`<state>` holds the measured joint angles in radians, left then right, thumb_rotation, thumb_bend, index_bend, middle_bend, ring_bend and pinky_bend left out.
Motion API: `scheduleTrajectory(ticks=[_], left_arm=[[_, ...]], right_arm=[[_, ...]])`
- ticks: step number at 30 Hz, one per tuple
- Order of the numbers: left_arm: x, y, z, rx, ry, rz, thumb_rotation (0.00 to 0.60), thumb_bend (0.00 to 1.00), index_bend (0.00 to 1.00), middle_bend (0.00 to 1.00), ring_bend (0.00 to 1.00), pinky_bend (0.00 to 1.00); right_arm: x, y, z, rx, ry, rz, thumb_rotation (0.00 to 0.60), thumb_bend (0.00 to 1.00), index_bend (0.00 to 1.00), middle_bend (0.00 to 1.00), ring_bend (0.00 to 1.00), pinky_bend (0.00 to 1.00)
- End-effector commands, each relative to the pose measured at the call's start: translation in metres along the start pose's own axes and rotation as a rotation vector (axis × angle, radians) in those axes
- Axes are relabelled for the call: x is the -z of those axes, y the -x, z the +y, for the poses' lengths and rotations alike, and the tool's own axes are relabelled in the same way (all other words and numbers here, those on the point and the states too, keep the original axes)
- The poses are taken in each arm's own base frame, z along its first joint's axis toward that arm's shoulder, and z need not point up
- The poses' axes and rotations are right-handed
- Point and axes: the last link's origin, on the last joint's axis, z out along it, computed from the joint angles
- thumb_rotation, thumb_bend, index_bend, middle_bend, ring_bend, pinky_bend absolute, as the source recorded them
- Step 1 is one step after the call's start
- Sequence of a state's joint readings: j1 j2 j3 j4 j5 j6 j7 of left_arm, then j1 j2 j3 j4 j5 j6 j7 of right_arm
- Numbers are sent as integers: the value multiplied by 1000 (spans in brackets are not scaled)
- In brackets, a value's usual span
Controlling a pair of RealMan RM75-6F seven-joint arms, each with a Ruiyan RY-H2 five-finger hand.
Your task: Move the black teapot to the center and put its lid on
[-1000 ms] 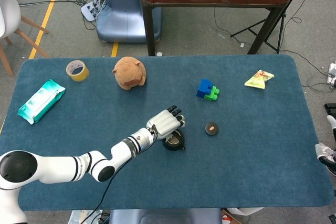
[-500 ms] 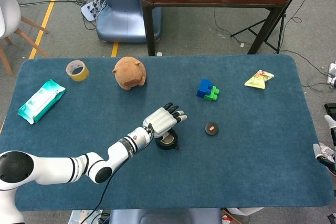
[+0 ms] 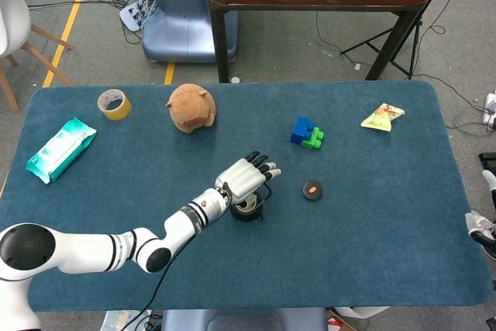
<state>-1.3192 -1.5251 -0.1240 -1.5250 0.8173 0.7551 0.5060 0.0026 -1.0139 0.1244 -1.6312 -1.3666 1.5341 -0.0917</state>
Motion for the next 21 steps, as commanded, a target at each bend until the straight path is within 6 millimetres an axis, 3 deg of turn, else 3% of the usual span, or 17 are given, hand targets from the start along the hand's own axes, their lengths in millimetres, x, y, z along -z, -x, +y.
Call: scheduleTrajectory(ticks=[1,11,17,21], left_arm=[[5,-2,-6,-6,-14,15,574,385,109,107,2,32],[39,-17,-47,22,-110,99,600,385,109,106,2,32],[78,-20,-88,83,-225,159,600,385,109,106,2,32],[116,-16,-119,105,-306,188,600,385,110,106,4,32]], right_arm=[[-1,0,-1,3,-5,-1,600,347,118,216,137,146],[-7,-3,-12,9,-54,-2,600,347,118,217,137,146],[-12,-3,-23,7,-114,-20,600,347,119,217,137,146],[-18,-5,-36,9,-196,-41,600,347,143,230,137,146]])
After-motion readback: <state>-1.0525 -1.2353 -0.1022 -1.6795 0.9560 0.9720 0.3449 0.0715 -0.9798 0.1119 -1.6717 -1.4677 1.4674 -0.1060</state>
